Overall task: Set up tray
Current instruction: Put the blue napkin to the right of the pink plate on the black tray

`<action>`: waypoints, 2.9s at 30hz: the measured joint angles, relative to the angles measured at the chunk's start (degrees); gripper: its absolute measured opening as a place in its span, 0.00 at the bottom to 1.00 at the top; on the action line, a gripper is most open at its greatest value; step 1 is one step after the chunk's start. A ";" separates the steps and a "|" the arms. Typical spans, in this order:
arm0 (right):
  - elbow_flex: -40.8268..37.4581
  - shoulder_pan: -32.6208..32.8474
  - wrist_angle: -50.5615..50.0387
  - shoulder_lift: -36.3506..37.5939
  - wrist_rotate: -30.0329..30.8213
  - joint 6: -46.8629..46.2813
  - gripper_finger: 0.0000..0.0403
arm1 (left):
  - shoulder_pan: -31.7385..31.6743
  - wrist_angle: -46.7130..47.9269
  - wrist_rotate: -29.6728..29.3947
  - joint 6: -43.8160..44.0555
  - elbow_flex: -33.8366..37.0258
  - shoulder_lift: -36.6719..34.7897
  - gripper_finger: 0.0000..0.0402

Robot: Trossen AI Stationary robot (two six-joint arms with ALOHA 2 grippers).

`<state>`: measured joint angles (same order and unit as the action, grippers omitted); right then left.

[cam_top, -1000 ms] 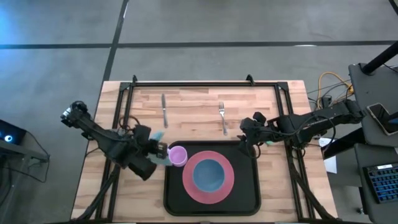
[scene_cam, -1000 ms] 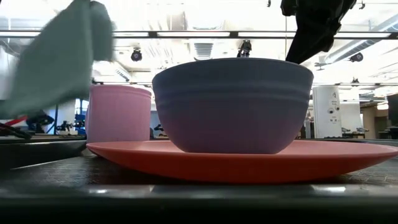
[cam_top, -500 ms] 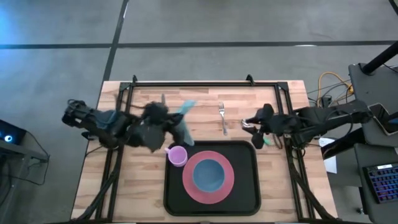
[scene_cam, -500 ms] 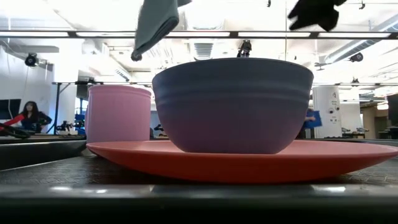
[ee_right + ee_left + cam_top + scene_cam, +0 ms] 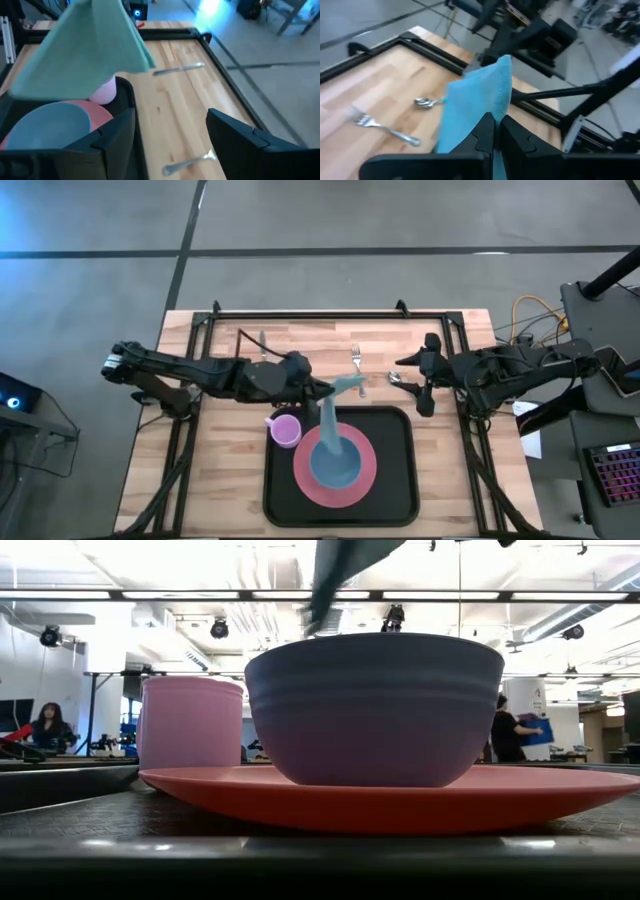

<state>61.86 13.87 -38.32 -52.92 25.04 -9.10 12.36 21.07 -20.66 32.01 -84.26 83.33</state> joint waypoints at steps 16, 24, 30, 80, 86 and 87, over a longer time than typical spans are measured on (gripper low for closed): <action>10.88 0.00 -0.57 -14.60 -0.01 6.90 0.75 | -0.20 -5.53 4.70 -0.81 1.71 0.66 0.00; 16.32 0.00 -0.40 -19.54 -7.36 7.74 0.79 | -0.17 -5.48 5.70 -0.47 2.07 0.66 0.00; 18.25 0.00 -0.49 -23.70 -12.06 7.83 0.78 | -0.20 -5.48 7.25 -1.16 2.07 0.66 0.00; 21.21 -2.69 -9.50 -27.52 -14.71 8.36 0.11 | -0.15 -5.87 8.46 -1.29 2.13 2.56 0.03; 21.14 -2.67 -14.38 -26.98 -14.35 4.74 0.03 | -0.45 -5.88 6.72 -1.29 2.13 2.56 0.09; 21.14 -2.65 -14.02 -26.71 -14.19 4.63 0.02 | -0.46 -5.90 6.71 -1.29 2.13 2.56 0.10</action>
<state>83.00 11.22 -52.33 -79.63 10.85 -4.47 11.90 15.17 -13.96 30.72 -82.13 85.89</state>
